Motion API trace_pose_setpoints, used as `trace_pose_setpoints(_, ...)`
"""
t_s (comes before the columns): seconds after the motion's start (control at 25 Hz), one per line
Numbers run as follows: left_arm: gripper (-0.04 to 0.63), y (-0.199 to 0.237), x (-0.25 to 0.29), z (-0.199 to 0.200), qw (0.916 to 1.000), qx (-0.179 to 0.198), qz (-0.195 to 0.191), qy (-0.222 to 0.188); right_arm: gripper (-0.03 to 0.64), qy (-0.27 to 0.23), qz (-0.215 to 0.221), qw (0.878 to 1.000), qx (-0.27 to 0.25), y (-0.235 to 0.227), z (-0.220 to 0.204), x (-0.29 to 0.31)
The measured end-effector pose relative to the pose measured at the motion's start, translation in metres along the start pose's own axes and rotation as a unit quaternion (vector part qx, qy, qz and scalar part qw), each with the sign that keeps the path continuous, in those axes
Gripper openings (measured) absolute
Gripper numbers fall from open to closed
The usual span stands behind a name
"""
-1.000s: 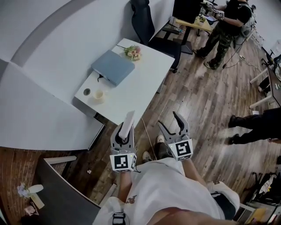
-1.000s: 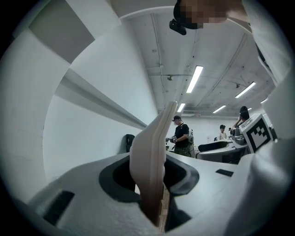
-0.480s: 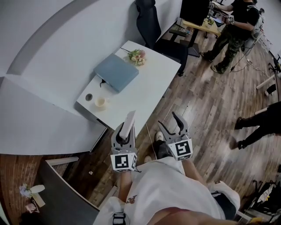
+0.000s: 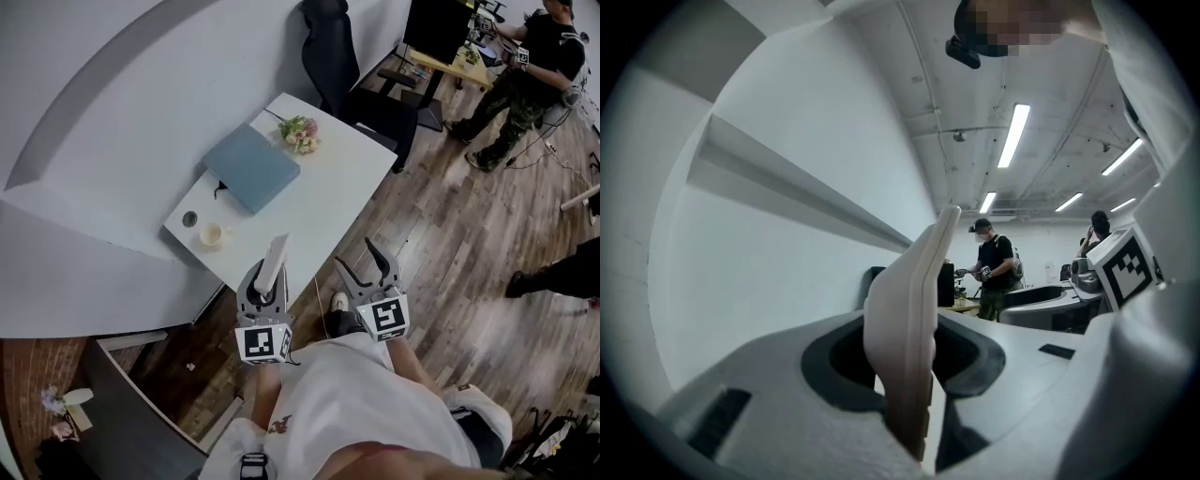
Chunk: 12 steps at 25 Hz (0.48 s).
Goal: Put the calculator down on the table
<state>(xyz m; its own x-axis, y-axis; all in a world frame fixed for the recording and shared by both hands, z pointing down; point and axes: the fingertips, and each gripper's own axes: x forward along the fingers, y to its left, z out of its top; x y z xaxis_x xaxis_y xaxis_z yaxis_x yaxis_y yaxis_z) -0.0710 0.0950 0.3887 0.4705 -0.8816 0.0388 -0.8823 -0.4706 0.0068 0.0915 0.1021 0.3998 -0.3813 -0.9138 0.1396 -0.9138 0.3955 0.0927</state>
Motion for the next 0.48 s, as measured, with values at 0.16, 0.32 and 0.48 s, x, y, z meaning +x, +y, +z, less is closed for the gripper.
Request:
trace_pose_setpoints(0.16,0.124,0.001,0.033,-0.002,0.9998,0.001,0.014,0.01,0.291,-0.002,0.016,1.0,0.0,-0.027,-0.001,0.026)
trace_pose_setpoints(0.32,0.124,-0.001,0.064,-0.006,0.9995,0.002,0.026,0.02,0.288,0.004,0.03,1.0,0.003,-0.054,-0.005,0.05)
trace_pose_setpoints(0.48,0.126,-0.001,0.088,-0.008,0.9988,0.001,0.04,0.027,0.284,0.009,0.041,0.999,0.008,-0.076,-0.005,0.069)
